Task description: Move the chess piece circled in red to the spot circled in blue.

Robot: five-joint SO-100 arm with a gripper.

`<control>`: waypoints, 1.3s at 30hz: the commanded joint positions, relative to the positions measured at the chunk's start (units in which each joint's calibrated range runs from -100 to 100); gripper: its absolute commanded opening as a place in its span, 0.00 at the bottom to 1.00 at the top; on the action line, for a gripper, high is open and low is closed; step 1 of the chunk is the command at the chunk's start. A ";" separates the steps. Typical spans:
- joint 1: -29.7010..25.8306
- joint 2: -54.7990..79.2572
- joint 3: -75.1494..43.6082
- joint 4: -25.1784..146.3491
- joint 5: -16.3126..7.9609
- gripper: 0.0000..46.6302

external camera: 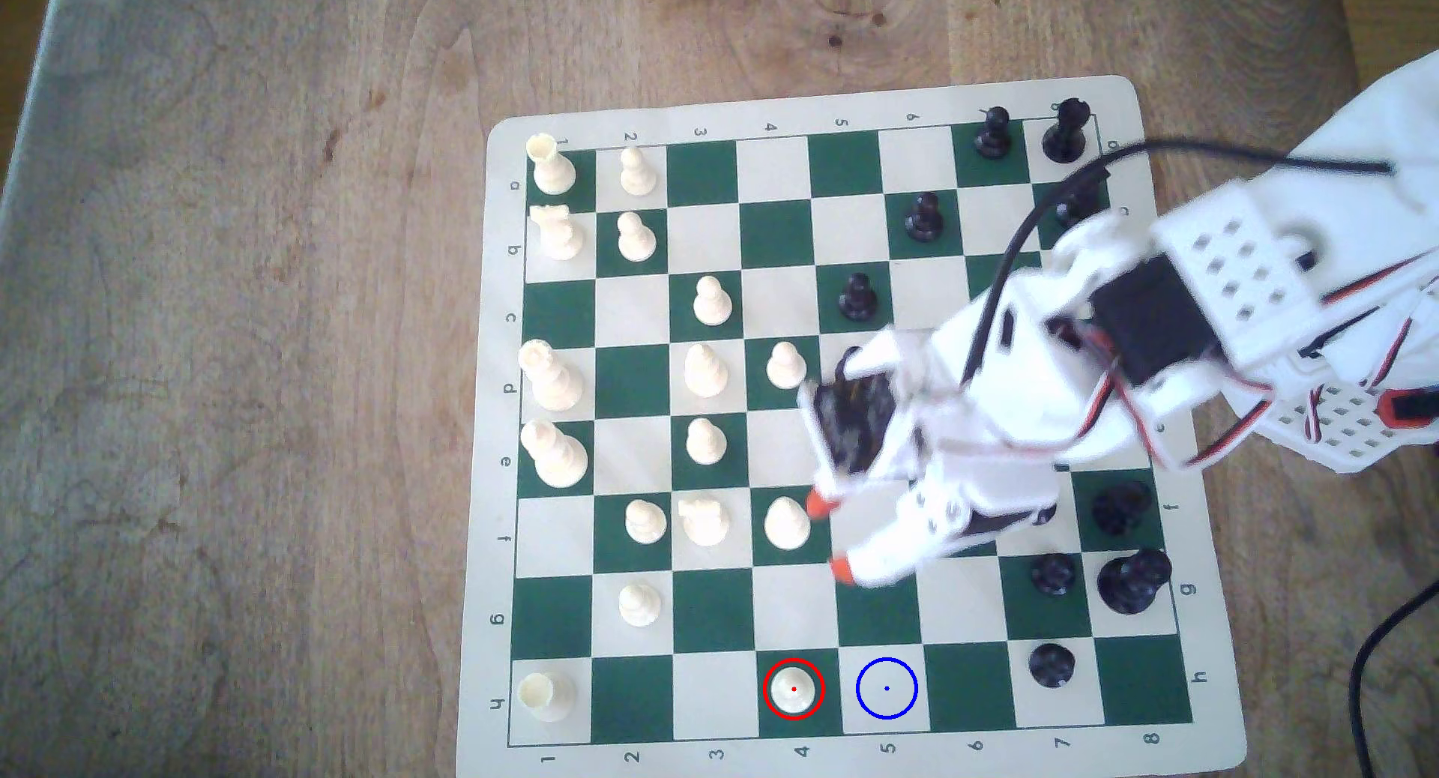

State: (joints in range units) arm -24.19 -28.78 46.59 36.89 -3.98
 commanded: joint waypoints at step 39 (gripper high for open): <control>-7.37 32.01 -27.37 -3.40 -3.91 0.26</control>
State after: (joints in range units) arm -31.12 3.64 24.18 34.26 -7.84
